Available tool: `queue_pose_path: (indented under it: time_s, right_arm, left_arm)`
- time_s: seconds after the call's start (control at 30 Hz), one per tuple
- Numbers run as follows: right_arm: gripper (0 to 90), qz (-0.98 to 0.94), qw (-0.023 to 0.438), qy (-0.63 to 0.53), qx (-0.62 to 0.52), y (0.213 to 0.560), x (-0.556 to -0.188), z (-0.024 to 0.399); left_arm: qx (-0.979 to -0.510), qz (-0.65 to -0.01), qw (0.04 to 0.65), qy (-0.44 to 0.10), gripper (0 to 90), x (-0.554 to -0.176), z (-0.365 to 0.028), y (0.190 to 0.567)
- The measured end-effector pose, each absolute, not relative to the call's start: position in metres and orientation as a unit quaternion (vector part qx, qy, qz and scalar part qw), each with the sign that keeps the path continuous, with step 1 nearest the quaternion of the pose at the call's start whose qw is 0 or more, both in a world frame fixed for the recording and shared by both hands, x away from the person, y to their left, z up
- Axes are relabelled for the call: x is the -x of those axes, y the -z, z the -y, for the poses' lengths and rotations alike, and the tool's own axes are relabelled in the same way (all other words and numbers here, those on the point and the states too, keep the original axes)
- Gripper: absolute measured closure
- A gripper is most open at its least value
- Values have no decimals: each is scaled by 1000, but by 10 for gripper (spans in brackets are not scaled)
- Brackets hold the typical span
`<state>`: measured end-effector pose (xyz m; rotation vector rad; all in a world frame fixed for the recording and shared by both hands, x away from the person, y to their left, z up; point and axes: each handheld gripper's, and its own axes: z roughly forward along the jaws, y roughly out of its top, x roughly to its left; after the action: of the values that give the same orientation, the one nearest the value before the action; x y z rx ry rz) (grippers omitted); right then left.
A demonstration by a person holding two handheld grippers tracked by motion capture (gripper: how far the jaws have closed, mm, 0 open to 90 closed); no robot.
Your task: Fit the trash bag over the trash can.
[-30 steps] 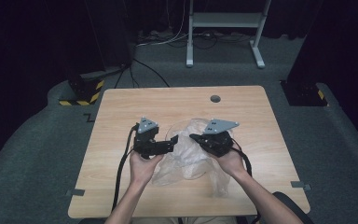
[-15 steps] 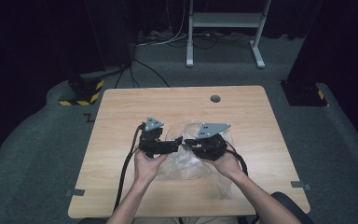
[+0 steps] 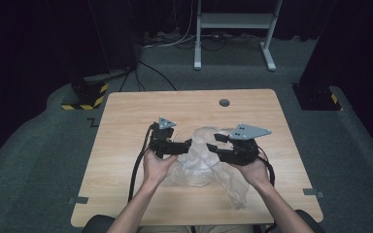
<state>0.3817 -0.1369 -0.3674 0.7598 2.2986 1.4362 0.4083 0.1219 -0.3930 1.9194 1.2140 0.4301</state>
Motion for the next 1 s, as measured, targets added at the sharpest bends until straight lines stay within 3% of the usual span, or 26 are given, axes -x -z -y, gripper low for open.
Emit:
queue_pose_path:
  time_s: [0.3,0.63,0.73,0.87,1.0]
  right_arm:
    - [494,-758,215,-518,-332,354,-375,183]
    - [476,-762,187,-489,-382,376,-387,196]
    - [546,-767,152,-492,-384,385,-393,195]
    - [759,-770,104,-505,-377,394,-397,192]
    - [893,-771,108,-509,-367,393,-397,191]
  left_arm:
    - [-769,-479,391,-165,168,-416,-116,399]
    - [-771,-476,389,-164,171,-418,-114,399]
    - [-769,-475,394,-164,172,-417,-114,398]
    - [-770,-470,401,-157,173,-415,-113,397]
    - [-771,-466,406,-157,173,-413,-112,396]
